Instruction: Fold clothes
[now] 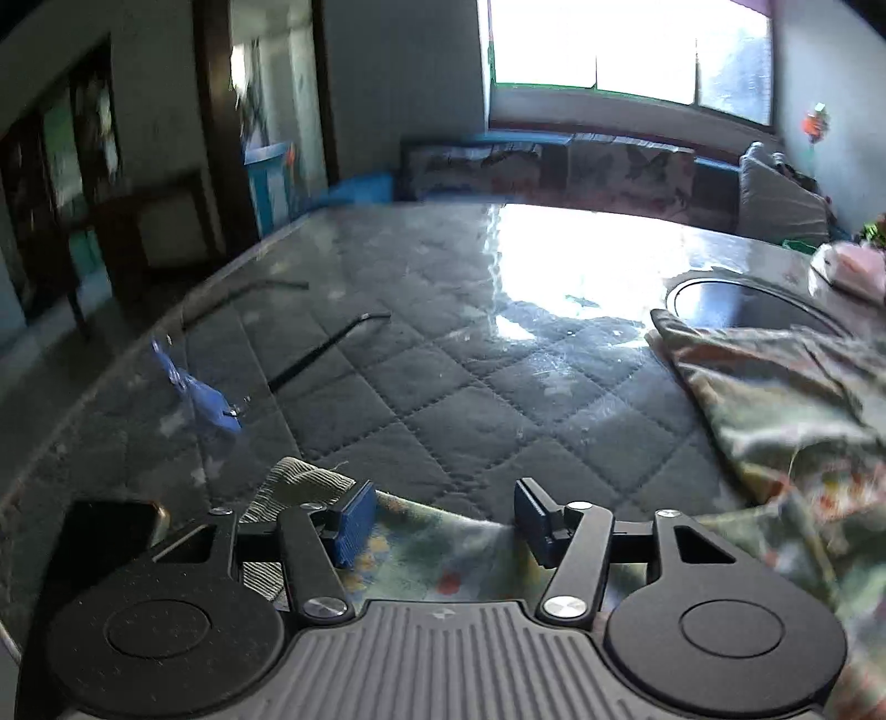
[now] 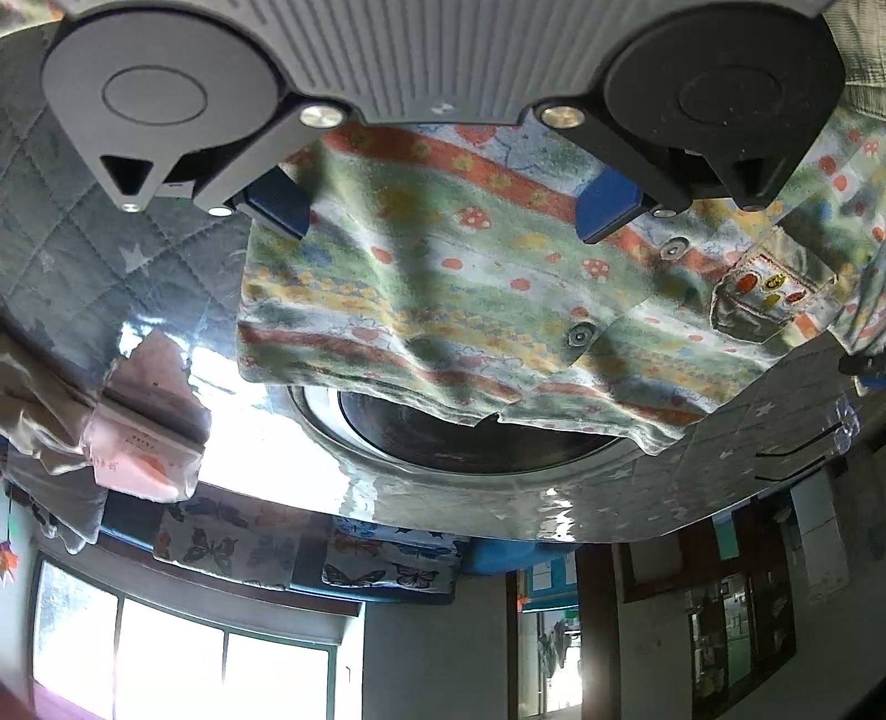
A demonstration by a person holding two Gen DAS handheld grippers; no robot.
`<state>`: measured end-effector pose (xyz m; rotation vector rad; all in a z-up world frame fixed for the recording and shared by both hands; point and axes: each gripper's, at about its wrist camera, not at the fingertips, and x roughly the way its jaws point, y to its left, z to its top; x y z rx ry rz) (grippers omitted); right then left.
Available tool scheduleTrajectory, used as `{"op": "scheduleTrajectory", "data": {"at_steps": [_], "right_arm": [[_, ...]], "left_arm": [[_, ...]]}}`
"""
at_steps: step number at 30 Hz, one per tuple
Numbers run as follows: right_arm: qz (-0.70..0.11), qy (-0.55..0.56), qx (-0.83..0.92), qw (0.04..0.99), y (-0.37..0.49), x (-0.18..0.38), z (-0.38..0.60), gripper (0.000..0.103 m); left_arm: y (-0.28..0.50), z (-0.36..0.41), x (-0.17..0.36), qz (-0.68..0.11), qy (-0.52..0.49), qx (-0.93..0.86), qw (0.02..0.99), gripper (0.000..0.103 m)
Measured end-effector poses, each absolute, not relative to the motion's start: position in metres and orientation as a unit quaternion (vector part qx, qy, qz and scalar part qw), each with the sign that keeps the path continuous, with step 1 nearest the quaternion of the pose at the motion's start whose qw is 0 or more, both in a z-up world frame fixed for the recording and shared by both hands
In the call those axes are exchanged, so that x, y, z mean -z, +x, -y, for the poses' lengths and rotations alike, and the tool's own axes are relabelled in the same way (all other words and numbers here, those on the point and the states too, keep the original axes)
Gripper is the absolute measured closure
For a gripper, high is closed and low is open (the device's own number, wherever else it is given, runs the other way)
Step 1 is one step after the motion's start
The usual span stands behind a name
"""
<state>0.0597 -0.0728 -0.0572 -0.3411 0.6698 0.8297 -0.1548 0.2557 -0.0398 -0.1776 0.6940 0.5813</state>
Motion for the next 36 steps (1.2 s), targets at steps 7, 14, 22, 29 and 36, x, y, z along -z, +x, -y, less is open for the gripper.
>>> {"op": "scheduleTrajectory", "data": {"at_steps": [7,14,22,29,36], "right_arm": [[-0.304,-0.163,-0.403,0.848,0.056,0.051,0.073,0.0],[-0.294,-0.164,-0.412,0.847,0.051,0.047,0.072,0.0],[-0.299,-0.161,-0.417,0.843,0.056,0.048,0.072,0.0],[-0.307,-0.17,-0.419,0.837,0.06,0.054,0.066,0.0],[-0.318,-0.169,-0.411,0.837,0.072,0.06,0.053,0.0]], "left_arm": [[-0.106,-0.219,0.0,-0.296,-0.097,-0.17,0.935,0.05],[-0.018,-0.209,0.009,-0.327,-0.066,-0.152,0.931,0.05],[0.021,-0.222,0.03,-0.375,-0.057,-0.144,0.914,0.058],[0.037,-0.22,0.035,-0.37,-0.026,-0.135,0.919,0.095],[0.064,-0.222,0.039,-0.365,-0.015,-0.146,0.919,0.096]]}}
